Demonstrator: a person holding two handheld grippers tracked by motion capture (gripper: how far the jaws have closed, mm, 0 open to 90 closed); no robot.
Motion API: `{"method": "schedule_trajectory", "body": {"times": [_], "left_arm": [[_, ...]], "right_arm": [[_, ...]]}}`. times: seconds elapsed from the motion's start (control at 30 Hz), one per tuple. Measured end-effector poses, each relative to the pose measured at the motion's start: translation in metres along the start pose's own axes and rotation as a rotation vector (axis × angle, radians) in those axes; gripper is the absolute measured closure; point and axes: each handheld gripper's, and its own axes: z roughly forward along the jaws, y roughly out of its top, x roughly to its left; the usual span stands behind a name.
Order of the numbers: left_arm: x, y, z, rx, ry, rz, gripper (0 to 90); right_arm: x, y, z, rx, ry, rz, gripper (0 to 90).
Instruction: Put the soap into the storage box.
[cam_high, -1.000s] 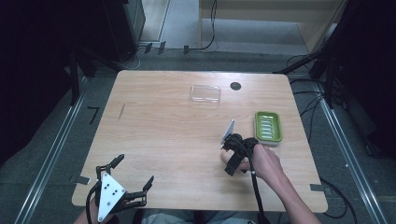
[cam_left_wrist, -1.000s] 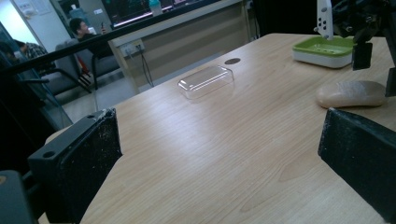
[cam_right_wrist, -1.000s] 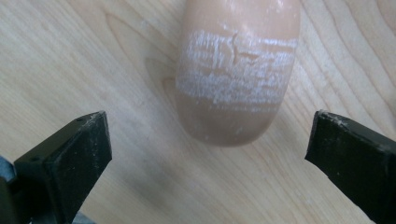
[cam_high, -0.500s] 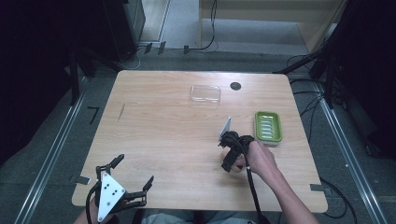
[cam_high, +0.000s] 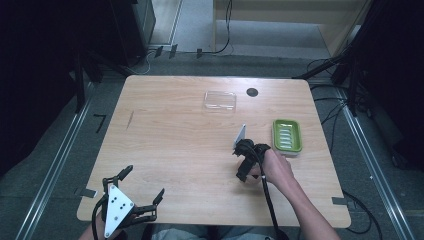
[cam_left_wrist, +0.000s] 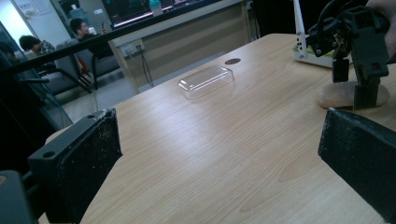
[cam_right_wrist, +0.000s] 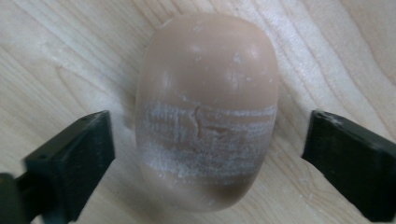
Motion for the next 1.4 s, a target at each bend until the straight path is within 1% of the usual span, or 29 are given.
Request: {"method": "schedule_trajectory", "body": {"times": [0.07, 0.1, 0.13, 0.17, 0.4, 0.53, 0.63, 0.67, 0.7, 0.77, 0.83, 0.97, 1.17, 1.3, 1.37, 1.4], "left_arm": [[0.0000, 0.0000, 0.0000, 0.000, -0.001, 0.000, 0.0], [-0.0001, -0.0001, 0.0000, 0.000, -0.001, 0.000, 0.0], [-0.0002, 0.0000, 0.0000, 0.001, -0.001, 0.000, 0.0], [0.0000, 0.0000, -0.0001, 0.001, -0.002, 0.002, 0.0], [0.0000, 0.0000, -0.0001, 0.001, -0.001, 0.002, 0.0], [0.0000, 0.0000, -0.0002, 0.000, -0.001, 0.000, 0.0], [0.0002, -0.0001, -0.0003, 0.000, -0.002, 0.001, 0.0], [0.0002, -0.0001, -0.0003, -0.001, -0.002, 0.001, 0.0], [0.0002, -0.0001, -0.0003, -0.001, -0.001, 0.000, 0.0], [0.0002, 0.0000, -0.0003, 0.000, -0.002, 0.001, 0.0], [0.0000, 0.0000, -0.0004, -0.001, -0.001, 0.000, 0.0], [0.0000, 0.0000, -0.0004, -0.001, -0.001, 0.001, 0.0], [0.0000, -0.0001, -0.0004, -0.002, 0.000, 0.001, 0.0], [0.0000, -0.0001, -0.0004, -0.002, 0.000, -0.001, 0.0], [0.0000, -0.0002, -0.0005, -0.002, 0.000, -0.001, 0.0], [0.0000, -0.0002, -0.0005, -0.002, 0.001, -0.001, 0.0]], "right_arm": [[0.0003, 0.0004, 0.0001, -0.002, -0.002, 0.004, 9.6], [0.0001, 0.0004, -0.0003, -0.008, -0.008, 0.004, 14.5], [0.0005, 0.0003, -0.0007, -0.007, -0.008, 0.011, 15.1], [0.0005, 0.0004, -0.0010, -0.005, -0.010, 0.013, 17.6], [0.0013, 0.0020, -0.0004, 0.002, -0.016, 0.001, 22.3], [0.0007, 0.0024, 0.0013, 0.011, 0.002, 0.000, 24.9], [0.0010, 0.0027, 0.0012, 0.011, -0.002, -0.002, 25.9], [0.0013, 0.0027, 0.0009, 0.012, -0.003, -0.006, 27.5], [0.0018, 0.0026, 0.0002, 0.010, -0.010, -0.012, 31.2], [0.0023, 0.0025, 0.0001, 0.005, -0.012, -0.014, 32.3], [0.0040, 0.0021, 0.0001, 0.004, -0.023, -0.014, 32.8], [0.0036, 0.0015, 0.0003, -0.006, -0.023, -0.019, 33.1], [0.0039, 0.0021, 0.0000, 0.001, -0.023, -0.026, 33.2], [0.0038, 0.0024, -0.0005, 0.008, -0.010, -0.030, 33.2], [0.0040, 0.0024, -0.0011, 0.009, -0.011, -0.030, 33.2], [0.0038, 0.0021, -0.0028, 0.009, -0.014, -0.039, 33.2]]}}
